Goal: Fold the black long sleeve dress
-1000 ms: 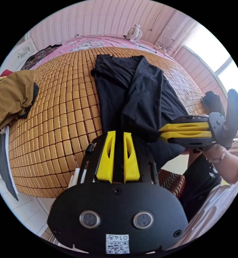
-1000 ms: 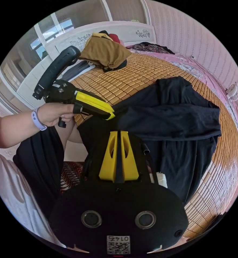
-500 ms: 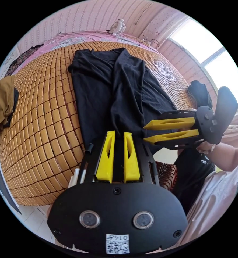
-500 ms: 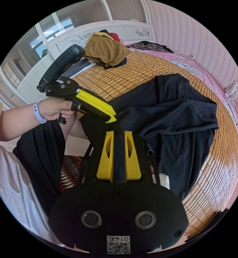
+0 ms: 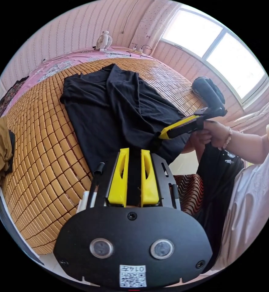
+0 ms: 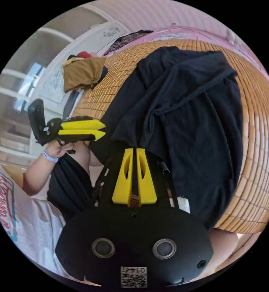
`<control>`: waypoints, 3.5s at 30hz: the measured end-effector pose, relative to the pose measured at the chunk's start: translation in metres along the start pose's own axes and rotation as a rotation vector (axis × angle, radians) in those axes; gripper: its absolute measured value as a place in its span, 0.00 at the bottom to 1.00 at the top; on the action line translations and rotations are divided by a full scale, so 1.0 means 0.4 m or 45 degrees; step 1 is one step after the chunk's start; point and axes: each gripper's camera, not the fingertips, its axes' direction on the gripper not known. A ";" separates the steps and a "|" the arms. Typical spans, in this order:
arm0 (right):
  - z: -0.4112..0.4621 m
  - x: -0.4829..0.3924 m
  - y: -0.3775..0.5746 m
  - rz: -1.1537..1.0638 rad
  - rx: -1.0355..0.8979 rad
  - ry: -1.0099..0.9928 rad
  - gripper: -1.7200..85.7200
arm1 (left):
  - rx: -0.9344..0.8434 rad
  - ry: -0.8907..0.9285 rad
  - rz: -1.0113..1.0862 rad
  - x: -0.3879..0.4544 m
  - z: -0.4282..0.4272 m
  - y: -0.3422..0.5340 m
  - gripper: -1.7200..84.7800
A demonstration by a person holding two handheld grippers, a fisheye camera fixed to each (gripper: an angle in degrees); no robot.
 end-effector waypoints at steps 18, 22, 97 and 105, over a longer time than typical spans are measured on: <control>-0.099 -0.128 -0.004 -0.549 0.145 0.123 0.03 | 0.054 -0.184 -0.220 -0.054 -0.113 -0.069 0.01; -0.074 -0.207 -0.017 -0.744 0.077 0.173 0.04 | 0.016 -0.185 -0.273 -0.105 -0.141 -0.055 0.01; -0.348 -0.136 -0.062 -0.363 0.131 0.618 0.02 | 0.122 0.122 -0.097 -0.039 0.195 -0.198 0.01; -0.087 -0.175 -0.363 -0.594 -0.354 0.854 0.01 | 0.050 0.113 -0.171 -0.019 0.356 -0.123 0.01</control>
